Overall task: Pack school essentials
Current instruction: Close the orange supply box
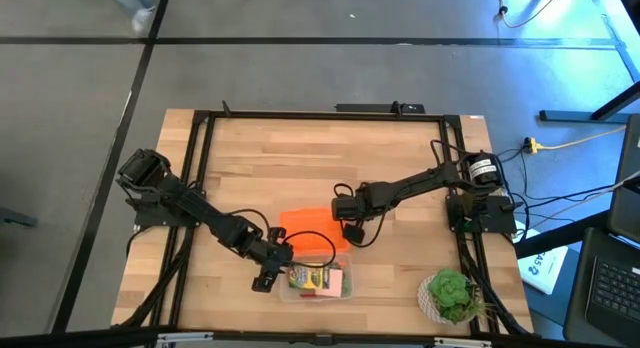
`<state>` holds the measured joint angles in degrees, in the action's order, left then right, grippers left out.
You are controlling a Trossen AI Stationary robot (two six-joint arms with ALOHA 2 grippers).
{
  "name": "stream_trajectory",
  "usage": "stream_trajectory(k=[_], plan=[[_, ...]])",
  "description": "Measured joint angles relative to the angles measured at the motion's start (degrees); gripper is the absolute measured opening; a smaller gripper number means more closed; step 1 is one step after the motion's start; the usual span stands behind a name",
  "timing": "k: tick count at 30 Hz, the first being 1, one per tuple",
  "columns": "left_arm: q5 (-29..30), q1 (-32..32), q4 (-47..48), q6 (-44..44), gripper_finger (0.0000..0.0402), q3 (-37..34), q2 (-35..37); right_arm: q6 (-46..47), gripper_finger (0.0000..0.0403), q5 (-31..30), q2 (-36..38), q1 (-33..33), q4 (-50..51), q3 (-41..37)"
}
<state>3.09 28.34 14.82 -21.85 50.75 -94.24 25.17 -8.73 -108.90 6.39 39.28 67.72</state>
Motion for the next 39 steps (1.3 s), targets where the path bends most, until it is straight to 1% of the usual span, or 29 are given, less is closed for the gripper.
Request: stream_trajectory(k=[9, 14, 16, 20, 24, 27, 29, 31, 34, 39], plan=[[0.5, -0.7, -0.2, -0.1, 0.0124, 0.0, 0.0, -1.7, 0.0399, 1.3, 0.3, 0.0, -0.9, 0.0], [0.8, 0.2, -5.2, 1.2, 0.0124, -0.1, -0.1, -2.2, 0.0399, 1.3, 0.3, 0.0, -2.5, 0.0], [0.6, 0.7, -4.8, 1.2, 0.0124, -0.1, -0.1, -3.0, 0.0399, 1.3, 0.3, 0.0, -3.4, -0.2], [2.2, 1.0, -3.0, -0.1, 0.0124, -0.1, -0.1, -3.2, 0.0399, 1.3, 0.3, 0.0, -3.6, -0.3], [2.2, 0.9, -3.6, -0.2, 0.0124, -0.1, -1.0, -3.3, 0.0399, 1.4, 0.3, 0.0, -4.1, -0.3], [1.8, 0.8, -4.4, -0.9, 0.0124, -0.1, -2.6, -6.5, 0.0399, 1.7, 0.3, 0.0, -7.8, -1.4], [1.9, 0.8, -4.6, -1.0, 0.0124, 0.1, -3.3, -8.7, 0.0399, 3.6, 0.4, -0.3, -10.8, -2.8], [2.0, 0.9, -4.6, -1.4, 0.0124, 0.2, -3.8, -9.2, 0.0399, 5.1, 0.5, -0.7, -12.8, -4.0], [1.9, 0.8, -4.6, -1.6, 0.0124, 0.1, -3.8, -9.7, 0.0399, 5.6, 0.8, -0.9, -14.9, -5.5], [1.7, 0.5, -4.2, -1.5, 0.0124, 0.1, -3.8, -17.7, 0.0399, 6.5, 0.7, -1.0, -17.8, -6.1]])
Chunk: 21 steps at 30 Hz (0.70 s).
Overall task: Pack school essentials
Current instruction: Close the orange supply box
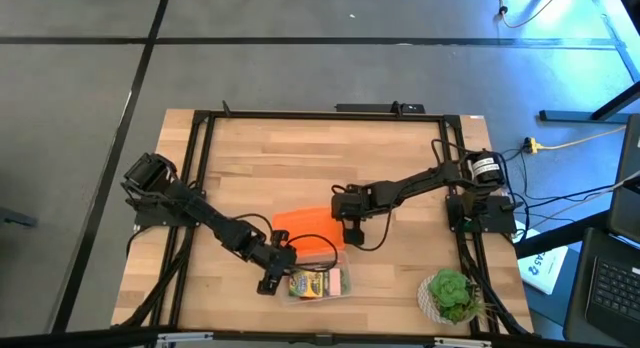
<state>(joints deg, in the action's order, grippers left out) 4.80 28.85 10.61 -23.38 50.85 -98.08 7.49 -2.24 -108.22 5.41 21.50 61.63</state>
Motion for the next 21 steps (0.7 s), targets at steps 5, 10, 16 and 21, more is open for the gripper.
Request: stream_trajectory(k=[5, 10, 16, 21], plan=[[-0.2, -0.1, 0.4, 0.0, 0.0124, 0.0, 0.0, -5.6, 0.0399, 1.5, 0.3, 0.0, -4.3, -0.2], [-0.2, -0.1, 0.6, 0.0, 0.0124, -0.1, -0.1, -8.2, 0.0399, 4.1, 0.9, 0.1, -5.0, -0.1], [-0.3, -0.4, 0.7, -0.1, 0.0124, -0.2, -0.2, -8.2, 0.0399, 4.0, 3.3, 0.2, -5.0, 0.1], [-1.5, -1.1, 0.9, -0.2, 0.0124, -0.2, -0.2, -7.8, 0.0399, 4.0, 5.3, 0.2, -6.2, 0.1]])
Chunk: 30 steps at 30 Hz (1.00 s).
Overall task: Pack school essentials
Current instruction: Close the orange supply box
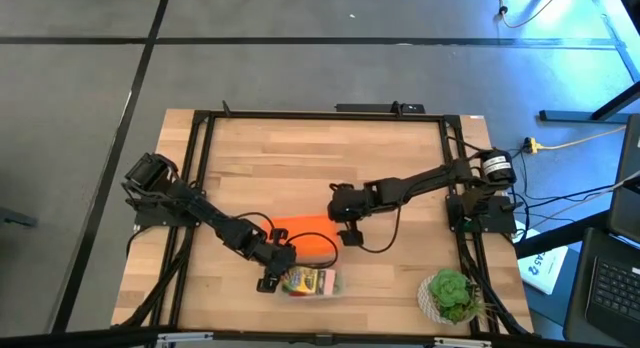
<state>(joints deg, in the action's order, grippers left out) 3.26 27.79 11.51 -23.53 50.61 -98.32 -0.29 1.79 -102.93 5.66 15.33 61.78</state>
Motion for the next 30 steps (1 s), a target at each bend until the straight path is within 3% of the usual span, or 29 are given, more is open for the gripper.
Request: stream_trajectory(k=[22, 30], plan=[[0.5, 0.5, 6.2, 1.2, 0.0124, 3.9, 0.8, -0.3, 0.0399, 0.9, 0.8, 2.2, -1.8, 0.1], [3.1, 2.0, 10.4, 1.0, 0.0124, 4.0, 3.4, -1.4, 0.0399, 0.9, 0.8, 2.2, -3.4, 0.1]])
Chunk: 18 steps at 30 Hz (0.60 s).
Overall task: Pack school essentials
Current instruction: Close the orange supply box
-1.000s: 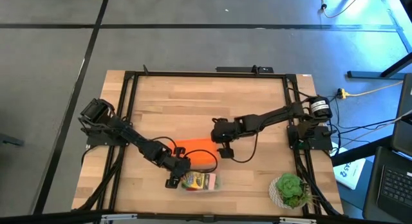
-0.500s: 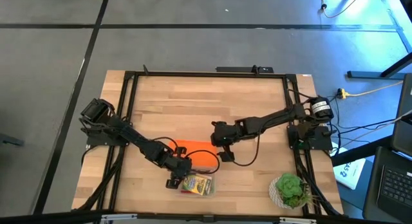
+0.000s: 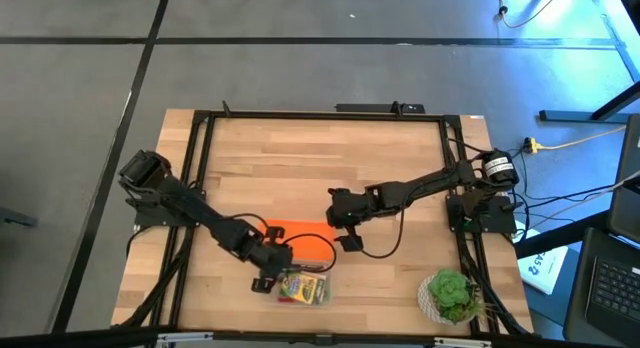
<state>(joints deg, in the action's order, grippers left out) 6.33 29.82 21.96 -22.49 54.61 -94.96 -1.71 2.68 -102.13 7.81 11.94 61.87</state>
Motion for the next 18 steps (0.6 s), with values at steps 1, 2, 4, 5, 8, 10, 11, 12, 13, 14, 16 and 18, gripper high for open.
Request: stream_trajectory(k=[1, 2, 4, 5, 8, 10, 11, 12, 13, 14, 16, 18], plan=[[0.0, 0.1, 0.3, -0.3, 0.0124, 0.0, 0.1, -0.3, 0.0399, 0.0, 0.0, 0.0, -0.4, 0.0], [0.0, 0.3, 0.4, -1.0, 0.0124, 0.0, 0.1, -0.4, 0.0399, 0.0, 0.0, 0.0, -0.8, 0.0], [0.0, 0.6, 0.7, -1.3, 0.0124, 0.0, 0.5, -0.5, 0.0399, 0.0, 0.0, 0.0, -1.3, 0.0], [0.0, 0.7, 0.7, -1.5, 0.0124, 0.0, 0.9, -0.5, 0.0399, 0.0, 0.0, 0.0, -1.4, 0.0], [-0.1, 0.7, 1.2, -2.5, 0.0124, 0.0, 2.4, -0.5, 0.0399, 0.0, 0.0, 0.0, -1.6, 0.0], [-0.2, 0.7, 1.6, -2.5, 0.0124, 0.0, 4.0, -0.5, 0.0399, 0.0, 0.0, 0.0, -1.5, 0.0], [-0.2, 0.7, 1.9, -2.4, 0.0124, 0.0, 4.9, -0.5, 0.0399, 0.0, 0.0, 0.0, -1.6, 0.0], [-0.2, 0.7, 2.1, -2.5, 0.0124, 0.0, 5.8, -0.5, 0.0399, 0.0, 0.0, 0.0, -1.6, 0.0], [-0.2, 0.7, 2.1, -2.5, 0.0124, 0.0, 6.7, -0.5, 0.0399, 0.0, 0.0, 0.0, -1.7, 0.0], [-0.3, 0.7, 2.1, -2.7, 0.0124, 0.0, 7.8, -0.5, 0.0399, 0.0, 0.0, 0.0, -1.7, 0.0], [-0.5, 0.7, 2.2, -3.1, 0.0124, 0.0, 10.0, -0.5, 0.0399, 0.0, 0.0, 0.0, -1.8, 0.0], [-0.5, 0.7, 3.4, -4.9, 0.0124, 0.0, 12.4, -0.6, 0.0399, 0.0, 0.0, 0.0, -1.9, 0.0]])
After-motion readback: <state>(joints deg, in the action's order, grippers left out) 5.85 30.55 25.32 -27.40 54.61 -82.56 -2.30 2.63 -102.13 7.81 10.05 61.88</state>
